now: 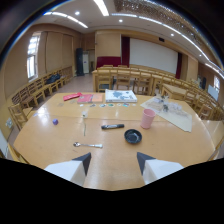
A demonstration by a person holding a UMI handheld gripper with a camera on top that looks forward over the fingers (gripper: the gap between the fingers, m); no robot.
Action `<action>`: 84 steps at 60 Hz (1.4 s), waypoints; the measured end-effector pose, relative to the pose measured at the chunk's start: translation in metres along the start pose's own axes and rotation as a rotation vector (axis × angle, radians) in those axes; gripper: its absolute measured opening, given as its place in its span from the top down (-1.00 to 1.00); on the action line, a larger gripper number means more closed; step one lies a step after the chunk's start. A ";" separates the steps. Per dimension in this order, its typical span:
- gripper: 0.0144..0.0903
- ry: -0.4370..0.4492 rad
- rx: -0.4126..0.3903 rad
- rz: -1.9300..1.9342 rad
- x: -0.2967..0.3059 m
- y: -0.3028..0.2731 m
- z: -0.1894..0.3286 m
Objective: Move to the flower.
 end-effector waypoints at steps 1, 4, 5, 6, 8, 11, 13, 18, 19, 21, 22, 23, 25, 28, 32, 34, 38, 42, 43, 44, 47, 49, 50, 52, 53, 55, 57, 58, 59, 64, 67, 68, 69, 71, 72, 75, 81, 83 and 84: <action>-0.90 0.005 -0.009 -0.001 -0.005 -0.025 -0.025; -0.90 0.009 -0.003 -0.003 -0.006 -0.027 -0.027; -0.90 0.008 0.009 -0.002 -0.001 -0.003 -0.004; -0.90 0.010 0.011 -0.002 -0.002 -0.003 -0.007; -0.90 0.017 0.002 -0.003 -0.014 -0.024 -0.038; -0.90 0.031 -0.009 -0.003 -0.028 -0.039 -0.070; -0.90 0.037 -0.013 -0.005 -0.033 -0.039 -0.078; -0.90 0.045 0.004 0.002 -0.035 -0.020 -0.061; -0.90 0.045 0.008 0.004 -0.038 -0.021 -0.063; -0.91 0.043 0.015 0.009 -0.046 -0.021 -0.066; -0.90 0.043 0.018 0.011 -0.045 -0.017 -0.057; -0.90 0.045 0.016 0.012 -0.047 -0.017 -0.057; -0.90 0.051 0.008 0.009 -0.052 -0.015 -0.058; -0.90 0.047 0.003 0.009 -0.063 -0.014 -0.056; -0.90 0.024 0.003 0.008 -0.079 -0.017 -0.052; -0.90 0.019 0.001 0.007 -0.086 -0.020 -0.047; -0.91 0.010 -0.004 0.001 -0.097 -0.024 -0.031; -0.90 0.000 -0.007 -0.010 -0.109 -0.030 -0.011; -0.90 -0.003 -0.007 -0.013 -0.112 -0.032 -0.005; -0.90 -0.006 -0.009 -0.015 -0.115 -0.036 0.001; -0.91 -0.017 -0.011 -0.017 -0.124 -0.041 0.022; -0.90 -0.024 -0.014 -0.017 -0.130 -0.046 0.038; -0.91 -0.027 -0.015 -0.017 -0.133 -0.048 0.047; -0.91 -0.035 -0.019 -0.014 -0.139 -0.054 0.065; -0.90 -0.039 -0.022 -0.014 -0.143 -0.056 0.073; -0.90 -0.046 -0.030 -0.011 -0.148 -0.061 0.093; -0.91 -0.052 -0.039 -0.006 -0.153 -0.065 0.112; -0.90 -0.056 -0.044 -0.003 -0.156 -0.067 0.122; -0.91 -0.058 -0.048 0.000 -0.158 -0.070 0.132; -0.90 -0.055 -0.077 0.013 -0.165 -0.077 0.179; -0.90 -0.053 -0.089 0.016 -0.167 -0.081 0.206; -0.89 -0.052 -0.094 0.017 -0.168 -0.082 0.214; -0.90 -0.050 -0.099 0.018 -0.168 -0.082 0.221; -0.89 -0.049 -0.110 0.018 -0.170 -0.082 0.235; -0.90 -0.049 -0.116 0.019 -0.171 -0.083 0.240; -0.89 -0.053 -0.138 0.026 -0.175 -0.081 0.255; -0.89 -0.058 -0.175 0.036 -0.178 -0.074 0.275; -0.88 -0.056 -0.182 0.035 -0.179 -0.072 0.280; -0.88 -0.055 -0.185 0.033 -0.179 -0.071 0.282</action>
